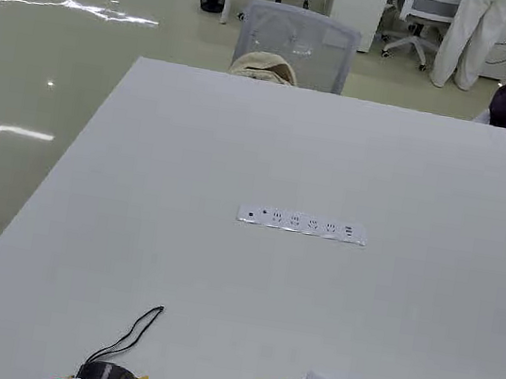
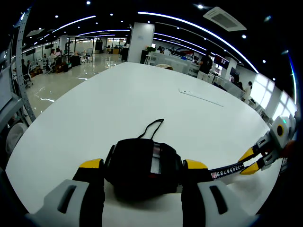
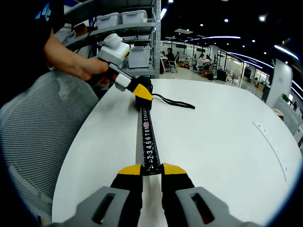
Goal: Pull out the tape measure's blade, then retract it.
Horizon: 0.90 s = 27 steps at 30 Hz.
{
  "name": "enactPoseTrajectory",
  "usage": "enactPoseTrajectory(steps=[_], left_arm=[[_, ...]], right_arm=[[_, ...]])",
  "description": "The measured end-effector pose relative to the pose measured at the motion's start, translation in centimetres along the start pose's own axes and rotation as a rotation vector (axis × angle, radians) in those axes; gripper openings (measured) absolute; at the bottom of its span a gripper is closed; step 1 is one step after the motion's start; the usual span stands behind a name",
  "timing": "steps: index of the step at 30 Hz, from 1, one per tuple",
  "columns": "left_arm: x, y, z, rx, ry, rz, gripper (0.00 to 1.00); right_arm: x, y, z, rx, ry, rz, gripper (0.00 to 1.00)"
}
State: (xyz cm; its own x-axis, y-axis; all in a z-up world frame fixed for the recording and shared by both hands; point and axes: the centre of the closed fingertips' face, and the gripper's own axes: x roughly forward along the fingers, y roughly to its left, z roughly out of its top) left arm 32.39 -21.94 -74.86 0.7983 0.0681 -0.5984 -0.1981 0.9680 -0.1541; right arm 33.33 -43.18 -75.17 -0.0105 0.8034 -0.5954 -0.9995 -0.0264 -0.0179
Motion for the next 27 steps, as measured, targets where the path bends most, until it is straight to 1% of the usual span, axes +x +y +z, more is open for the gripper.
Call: enactPoseTrajectory(steps=[7,27], left_arm=[[0.0,0.0,0.0,-0.001,0.000,-0.001,0.62],[0.0,0.0,0.0,-0.007,0.000,-0.007,0.62]], right_arm=[[0.2,0.0,0.0,0.002,0.000,0.002,0.13],[1.1,0.1,0.8,-0.004,-0.004,0.012,0.13]])
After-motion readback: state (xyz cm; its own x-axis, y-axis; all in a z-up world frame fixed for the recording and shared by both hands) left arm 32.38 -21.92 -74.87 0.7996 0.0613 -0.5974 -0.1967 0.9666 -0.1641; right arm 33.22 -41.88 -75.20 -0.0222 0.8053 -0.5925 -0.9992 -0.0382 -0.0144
